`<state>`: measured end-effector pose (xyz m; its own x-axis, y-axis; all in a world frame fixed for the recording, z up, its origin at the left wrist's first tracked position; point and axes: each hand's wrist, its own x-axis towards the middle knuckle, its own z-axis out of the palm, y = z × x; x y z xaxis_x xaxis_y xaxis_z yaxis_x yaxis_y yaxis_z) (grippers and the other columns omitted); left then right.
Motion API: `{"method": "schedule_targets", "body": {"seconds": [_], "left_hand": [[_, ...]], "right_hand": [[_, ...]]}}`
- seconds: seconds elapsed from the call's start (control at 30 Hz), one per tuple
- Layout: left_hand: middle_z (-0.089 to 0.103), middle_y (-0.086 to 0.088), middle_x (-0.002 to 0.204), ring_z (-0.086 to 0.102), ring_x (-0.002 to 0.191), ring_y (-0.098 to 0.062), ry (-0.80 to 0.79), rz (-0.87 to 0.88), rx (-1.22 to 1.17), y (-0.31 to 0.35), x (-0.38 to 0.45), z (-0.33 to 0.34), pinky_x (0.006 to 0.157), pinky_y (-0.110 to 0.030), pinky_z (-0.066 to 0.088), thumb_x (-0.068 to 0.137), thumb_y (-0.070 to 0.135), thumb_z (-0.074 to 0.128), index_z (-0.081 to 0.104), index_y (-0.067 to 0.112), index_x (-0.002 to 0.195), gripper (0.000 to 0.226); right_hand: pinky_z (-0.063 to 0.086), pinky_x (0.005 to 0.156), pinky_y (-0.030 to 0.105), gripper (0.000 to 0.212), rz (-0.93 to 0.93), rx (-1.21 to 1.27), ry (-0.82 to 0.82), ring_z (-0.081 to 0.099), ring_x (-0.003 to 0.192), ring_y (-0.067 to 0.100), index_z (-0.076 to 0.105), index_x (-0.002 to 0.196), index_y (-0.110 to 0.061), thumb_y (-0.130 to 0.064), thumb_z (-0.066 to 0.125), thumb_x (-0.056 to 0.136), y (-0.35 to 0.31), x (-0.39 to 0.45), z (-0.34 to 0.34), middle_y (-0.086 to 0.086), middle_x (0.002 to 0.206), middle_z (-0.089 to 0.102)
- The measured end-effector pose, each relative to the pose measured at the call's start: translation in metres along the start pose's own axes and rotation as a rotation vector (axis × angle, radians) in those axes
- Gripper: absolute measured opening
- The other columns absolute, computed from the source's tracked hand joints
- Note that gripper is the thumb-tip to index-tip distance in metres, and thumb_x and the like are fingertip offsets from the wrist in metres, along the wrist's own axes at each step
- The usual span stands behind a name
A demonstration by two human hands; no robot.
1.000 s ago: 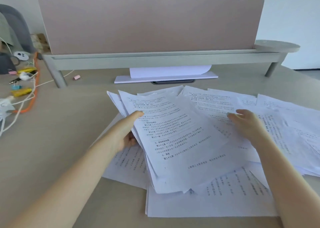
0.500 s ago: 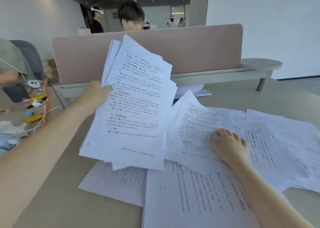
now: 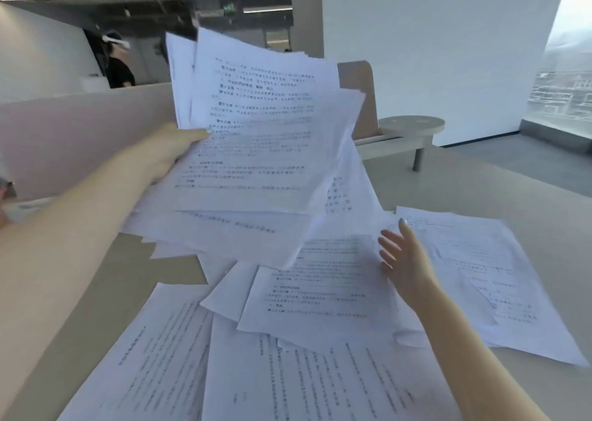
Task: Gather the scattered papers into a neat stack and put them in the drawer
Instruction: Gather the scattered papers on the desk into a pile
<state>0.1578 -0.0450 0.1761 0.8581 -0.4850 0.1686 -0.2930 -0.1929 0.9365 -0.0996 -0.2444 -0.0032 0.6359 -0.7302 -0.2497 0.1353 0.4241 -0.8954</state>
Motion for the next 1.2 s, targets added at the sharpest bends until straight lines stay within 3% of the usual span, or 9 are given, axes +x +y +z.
{"method": "schedule_targets", "body": {"seconds": [0.07,0.23,0.33,0.43,0.63,0.83,0.93,1.03,1.2], "left_hand": [[0.071,-0.001,0.075,0.065,0.050,-0.005,-0.106,-0.061,0.066,-0.031,-0.002,0.029,0.054,-0.015,0.052,0.087,0.010,0.057,0.064,0.012,0.101,0.015],[0.048,-0.015,0.126,0.052,0.113,-0.026,-0.277,-0.328,0.338,-0.113,-0.016,0.099,0.088,-0.034,0.038,0.091,0.024,0.051,0.048,0.006,0.128,0.041],[0.022,-0.015,0.154,0.030,0.138,-0.029,-0.293,-0.371,0.472,-0.132,-0.024,0.116,0.097,-0.031,0.032,0.092,0.028,0.050,0.020,-0.002,0.144,0.067],[0.045,-0.021,0.141,0.051,0.119,-0.033,-0.270,-0.405,0.428,-0.140,-0.008,0.113,0.092,-0.035,0.041,0.085,0.034,0.057,0.046,-0.002,0.132,0.060],[0.074,-0.005,0.071,0.069,0.058,-0.018,-0.353,-0.522,-0.006,-0.141,-0.012,0.108,0.060,-0.025,0.053,0.092,0.028,0.049,0.065,0.017,0.098,0.020],[0.069,0.000,0.109,0.065,0.095,-0.019,-0.311,-0.348,0.123,-0.141,-0.040,0.100,0.094,-0.034,0.046,0.080,0.038,0.065,0.066,0.021,0.109,0.033],[0.065,0.001,0.093,0.057,0.080,-0.017,-0.306,-0.062,0.305,-0.137,-0.065,0.102,0.076,-0.027,0.041,0.087,0.021,0.055,0.061,0.029,0.093,0.012],[0.059,0.000,0.078,0.050,0.067,-0.017,-0.253,0.006,0.304,-0.134,-0.085,0.096,0.059,-0.024,0.036,0.090,0.015,0.048,0.058,0.023,0.095,0.013],[0.066,-0.005,0.097,0.064,0.091,-0.023,-0.012,-0.151,-0.084,-0.131,-0.104,0.045,0.084,-0.034,0.053,0.085,0.023,0.060,0.061,0.014,0.110,0.026]], "right_hand": [[0.028,0.109,0.038,0.061,0.086,0.154,0.009,0.039,0.131,0.029,0.044,0.136,-0.009,-0.051,0.036,0.094,-0.005,0.007,-0.015,0.012,0.145,0.042],[0.048,0.077,0.033,0.044,0.091,0.043,-0.034,0.061,0.094,0.022,0.054,0.124,-0.006,-0.036,0.041,0.095,-0.005,0.010,-0.017,0.008,0.103,0.064],[0.051,0.087,0.041,0.050,0.031,-0.134,0.042,0.064,0.097,0.026,0.058,0.121,-0.008,-0.040,0.055,0.084,-0.001,0.011,-0.007,0.010,0.110,0.067],[0.041,0.103,0.048,0.082,0.012,-0.261,0.051,0.054,0.119,0.028,0.042,0.137,-0.017,-0.053,0.058,0.065,0.005,0.012,0.000,0.004,0.136,0.053],[0.043,0.085,0.035,0.046,-0.074,-0.310,0.042,0.056,0.107,0.021,0.042,0.135,-0.018,-0.029,0.051,0.091,0.012,0.008,0.007,0.001,0.127,0.057],[0.048,0.081,0.033,0.041,-0.158,-0.390,0.037,0.060,0.102,0.018,0.044,0.130,-0.019,-0.023,0.050,0.090,0.020,0.001,0.017,-0.002,0.116,0.060],[0.050,0.071,0.028,0.036,-0.205,-0.431,0.009,0.062,0.095,0.013,0.049,0.124,-0.020,-0.020,0.052,0.088,0.024,-0.004,0.023,-0.005,0.108,0.063],[0.041,0.102,0.037,0.055,-0.203,-0.465,0.000,0.048,0.127,0.021,0.036,0.140,-0.022,-0.025,0.054,0.088,0.026,-0.005,0.023,-0.004,0.138,0.049],[0.030,0.105,0.028,0.071,-0.179,-0.398,-0.011,0.037,0.135,0.017,0.019,0.149,-0.020,-0.029,0.057,0.089,0.024,-0.009,0.024,-0.002,0.154,0.030]]}}
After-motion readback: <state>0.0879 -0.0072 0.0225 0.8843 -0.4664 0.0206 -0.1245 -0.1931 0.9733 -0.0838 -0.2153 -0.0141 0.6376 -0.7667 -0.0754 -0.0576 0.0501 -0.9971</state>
